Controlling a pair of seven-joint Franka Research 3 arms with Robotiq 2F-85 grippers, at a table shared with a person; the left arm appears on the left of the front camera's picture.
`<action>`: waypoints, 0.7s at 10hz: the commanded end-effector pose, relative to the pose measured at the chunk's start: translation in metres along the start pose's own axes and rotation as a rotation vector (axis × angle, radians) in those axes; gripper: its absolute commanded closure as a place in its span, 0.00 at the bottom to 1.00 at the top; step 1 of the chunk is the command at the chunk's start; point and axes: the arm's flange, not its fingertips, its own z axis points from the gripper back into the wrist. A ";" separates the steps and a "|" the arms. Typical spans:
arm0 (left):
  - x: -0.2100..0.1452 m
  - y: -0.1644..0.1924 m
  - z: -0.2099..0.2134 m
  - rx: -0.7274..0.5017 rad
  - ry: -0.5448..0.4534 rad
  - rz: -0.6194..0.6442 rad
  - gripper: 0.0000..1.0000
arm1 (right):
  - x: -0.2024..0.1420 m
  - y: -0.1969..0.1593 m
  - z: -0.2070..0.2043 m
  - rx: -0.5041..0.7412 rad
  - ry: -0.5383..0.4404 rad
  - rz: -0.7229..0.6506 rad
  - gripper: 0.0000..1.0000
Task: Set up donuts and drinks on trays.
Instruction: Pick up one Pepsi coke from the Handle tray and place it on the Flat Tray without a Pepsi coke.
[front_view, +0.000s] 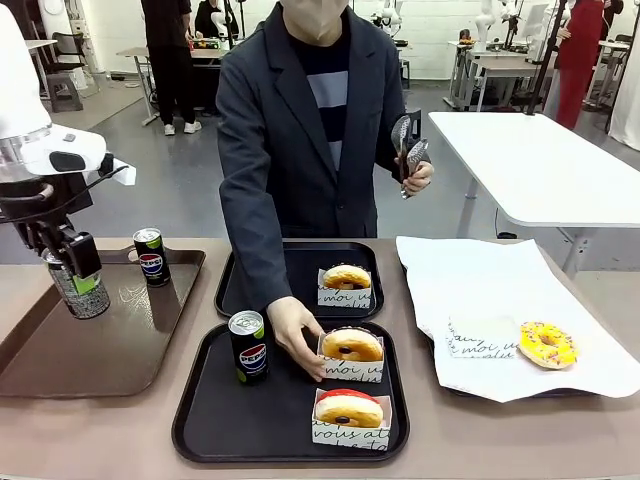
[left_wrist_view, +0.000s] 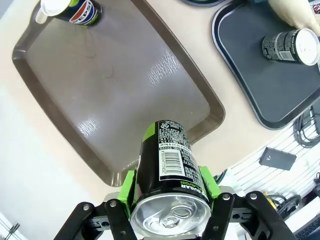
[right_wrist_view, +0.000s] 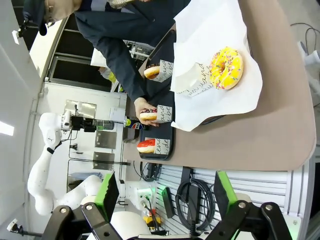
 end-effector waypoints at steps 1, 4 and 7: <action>0.022 0.004 -0.001 0.031 -0.001 0.002 0.41 | -0.007 0.000 0.007 0.020 -0.015 0.014 0.00; 0.014 -0.001 -0.005 0.036 -0.013 0.028 0.41 | -0.007 0.000 0.007 0.020 -0.015 0.014 0.00; 0.052 -0.006 -0.003 0.039 0.008 0.000 0.41 | -0.007 0.000 0.007 0.020 -0.015 0.014 0.00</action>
